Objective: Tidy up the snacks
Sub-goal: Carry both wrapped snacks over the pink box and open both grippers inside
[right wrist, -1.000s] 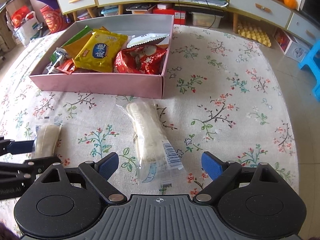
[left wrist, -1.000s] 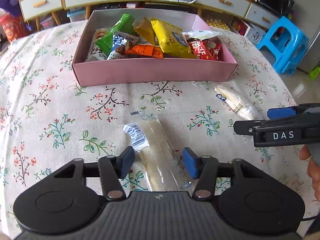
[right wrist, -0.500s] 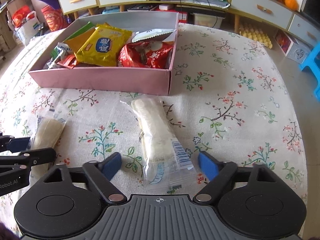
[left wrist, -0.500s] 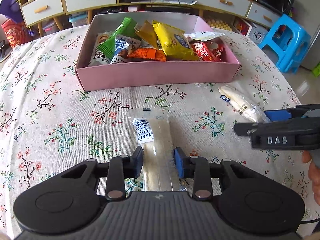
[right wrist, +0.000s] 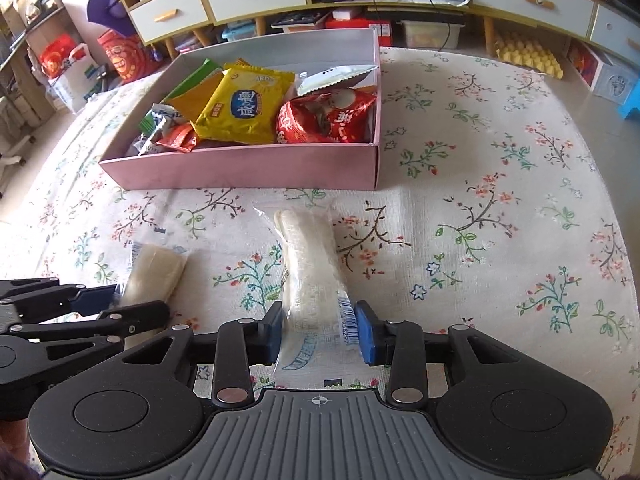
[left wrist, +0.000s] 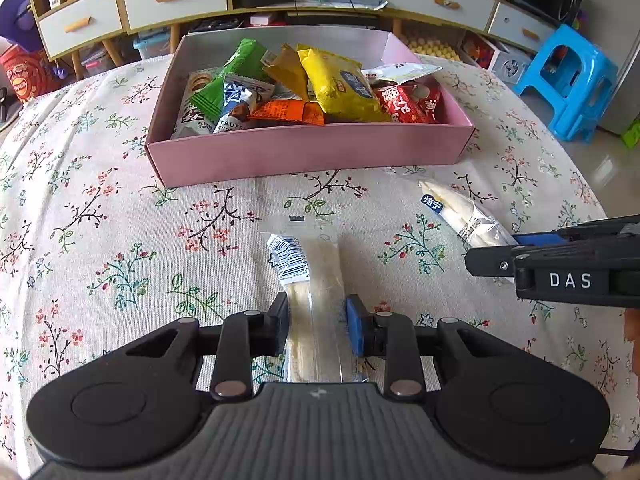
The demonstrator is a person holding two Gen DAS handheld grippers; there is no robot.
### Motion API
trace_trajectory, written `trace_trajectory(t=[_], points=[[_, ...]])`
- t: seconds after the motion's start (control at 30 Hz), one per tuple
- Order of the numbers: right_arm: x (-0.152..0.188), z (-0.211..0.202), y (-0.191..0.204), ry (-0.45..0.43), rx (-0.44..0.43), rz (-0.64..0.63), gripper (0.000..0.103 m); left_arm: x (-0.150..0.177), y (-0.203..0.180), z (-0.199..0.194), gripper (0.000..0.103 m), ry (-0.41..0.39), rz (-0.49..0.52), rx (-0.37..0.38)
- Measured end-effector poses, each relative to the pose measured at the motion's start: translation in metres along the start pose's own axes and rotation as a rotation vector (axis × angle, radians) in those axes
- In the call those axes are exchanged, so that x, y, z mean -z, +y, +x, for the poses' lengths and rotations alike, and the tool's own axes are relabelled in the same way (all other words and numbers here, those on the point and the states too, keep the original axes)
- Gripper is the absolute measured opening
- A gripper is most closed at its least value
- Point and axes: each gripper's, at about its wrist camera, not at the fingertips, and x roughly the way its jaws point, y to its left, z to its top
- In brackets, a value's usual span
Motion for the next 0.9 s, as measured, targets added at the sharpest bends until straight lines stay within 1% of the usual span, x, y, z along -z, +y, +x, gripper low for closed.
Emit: trace_trajectory(t=[0.4,0.53,0.83,0.9], points=[[-0.002,-0.007,-0.006,-0.015,-0.008,0.040,0.035,-0.001,-0.001,-0.004,0.023,-0.012,0.005,0.015],[-0.004,-0.010,-0.008,-0.026,-0.026,0.060,0.034,-0.002,0.000,-0.006,0.020,-0.018,0.000,0.027],[-0.005,-0.013,-0.008,-0.033,-0.039,0.070,0.034,-0.004,-0.002,-0.011,0.019,-0.038,0.008,0.045],[-0.005,-0.015,-0.011,-0.035,-0.058,0.090,0.034,-0.005,-0.002,-0.012,0.019,-0.044,0.007,0.044]])
